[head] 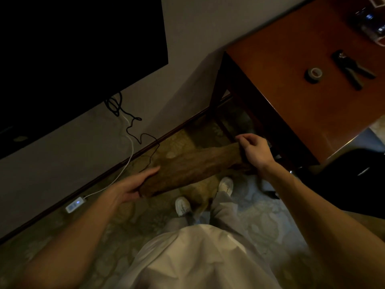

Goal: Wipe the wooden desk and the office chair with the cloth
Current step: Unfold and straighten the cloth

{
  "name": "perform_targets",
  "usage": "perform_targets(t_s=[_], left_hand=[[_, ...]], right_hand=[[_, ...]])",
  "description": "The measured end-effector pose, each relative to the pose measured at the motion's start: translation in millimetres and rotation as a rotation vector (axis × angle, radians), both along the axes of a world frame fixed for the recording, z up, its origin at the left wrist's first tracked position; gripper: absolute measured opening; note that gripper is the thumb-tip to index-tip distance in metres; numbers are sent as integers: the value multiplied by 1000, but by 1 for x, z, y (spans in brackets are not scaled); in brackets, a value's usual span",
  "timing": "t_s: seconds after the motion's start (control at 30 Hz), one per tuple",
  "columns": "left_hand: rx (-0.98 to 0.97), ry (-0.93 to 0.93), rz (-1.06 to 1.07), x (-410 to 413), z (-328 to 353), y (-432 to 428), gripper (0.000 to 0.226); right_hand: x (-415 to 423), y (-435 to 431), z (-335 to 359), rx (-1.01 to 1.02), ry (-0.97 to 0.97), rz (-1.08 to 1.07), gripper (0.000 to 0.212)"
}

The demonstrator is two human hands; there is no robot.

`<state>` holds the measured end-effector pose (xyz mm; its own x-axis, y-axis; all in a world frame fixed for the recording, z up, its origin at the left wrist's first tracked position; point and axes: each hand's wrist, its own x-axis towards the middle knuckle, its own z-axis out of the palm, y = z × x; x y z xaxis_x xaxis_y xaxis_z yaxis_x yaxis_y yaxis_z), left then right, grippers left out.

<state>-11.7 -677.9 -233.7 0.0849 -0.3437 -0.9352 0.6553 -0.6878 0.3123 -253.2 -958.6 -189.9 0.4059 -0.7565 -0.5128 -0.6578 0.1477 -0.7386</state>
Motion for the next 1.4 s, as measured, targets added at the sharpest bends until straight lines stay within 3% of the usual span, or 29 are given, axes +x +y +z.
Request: perform_targets(t_s=[0.07,0.3,0.47,0.53,0.63,0.7,0.83,0.97,1.1,1.17,1.3,1.4], left_hand=[[8,76,-107,3,4,-2,61],[-101,-41,-253,16,1,7,93],[-30,-319,-171,19,-4,6,45],[-35,-358,-269,18,0,6,43],[-27,-277,-434,16,-1,11,69],[-2,-310,-616,16,-5,11,59],[66,-353,-892,9,-15,8,30],[4,-391,-682,0,-20,11,22],[-38,-408,-369,-7,-19,14,15],[-25,-411,-250,-9,-19,13,21],[18,-575,-255,-9,-13,4,37],[44,-571,-314,-9,-5,-4,43]], right_hand=[[0,-3,1,-67,45,38,27],[-3,-5,-5,-118,223,166,29],[-11,-8,0,-127,381,321,31],[-13,-7,2,-71,402,424,38],[-17,0,0,103,434,552,61],[-22,7,-1,133,507,727,71],[-29,20,-8,-11,651,1044,78],[-38,19,-17,66,624,911,66],[-54,10,-20,180,390,565,50],[-58,6,-19,180,334,473,45],[-58,3,-18,168,312,417,56],[-54,3,-18,214,305,421,71]])
